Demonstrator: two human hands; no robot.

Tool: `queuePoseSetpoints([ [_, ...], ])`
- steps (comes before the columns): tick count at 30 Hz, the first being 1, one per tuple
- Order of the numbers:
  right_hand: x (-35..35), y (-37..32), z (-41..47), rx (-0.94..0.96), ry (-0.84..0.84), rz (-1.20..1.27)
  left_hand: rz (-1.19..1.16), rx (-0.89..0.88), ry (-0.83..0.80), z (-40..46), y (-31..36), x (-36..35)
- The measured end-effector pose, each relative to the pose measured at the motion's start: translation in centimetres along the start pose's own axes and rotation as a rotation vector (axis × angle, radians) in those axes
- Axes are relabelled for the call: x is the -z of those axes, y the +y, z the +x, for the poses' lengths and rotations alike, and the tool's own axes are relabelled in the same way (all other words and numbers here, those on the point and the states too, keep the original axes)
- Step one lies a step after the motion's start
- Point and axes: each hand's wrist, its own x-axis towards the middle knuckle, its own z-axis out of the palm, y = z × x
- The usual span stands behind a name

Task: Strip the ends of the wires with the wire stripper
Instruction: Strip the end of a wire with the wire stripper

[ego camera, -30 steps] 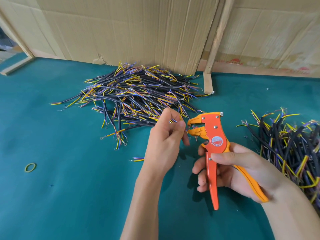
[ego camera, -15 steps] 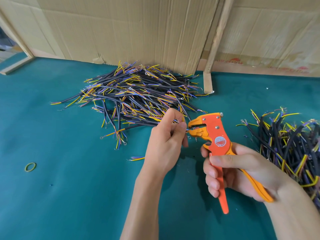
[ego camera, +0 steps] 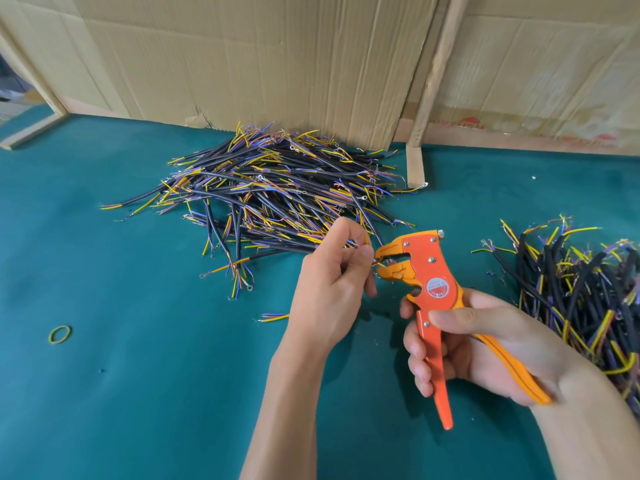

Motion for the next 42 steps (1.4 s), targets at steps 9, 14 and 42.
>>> queuePoseSetpoints([
  [9, 0.1, 0.7, -0.2, 0.091, 0.060, 0.025, -0.007, 0.006, -0.006, 0.0, 0.0, 0.0],
  [14, -0.2, 1.1, -0.2, 0.181, 0.054, 0.051, -0.005, 0.001, 0.000, 0.0, 0.1, 0.0],
  [42, -1.9, 0.4, 0.6, 0.238, 0.191, 0.254, 0.073, -0.012, 0.123, 0.0, 0.0, -0.7],
])
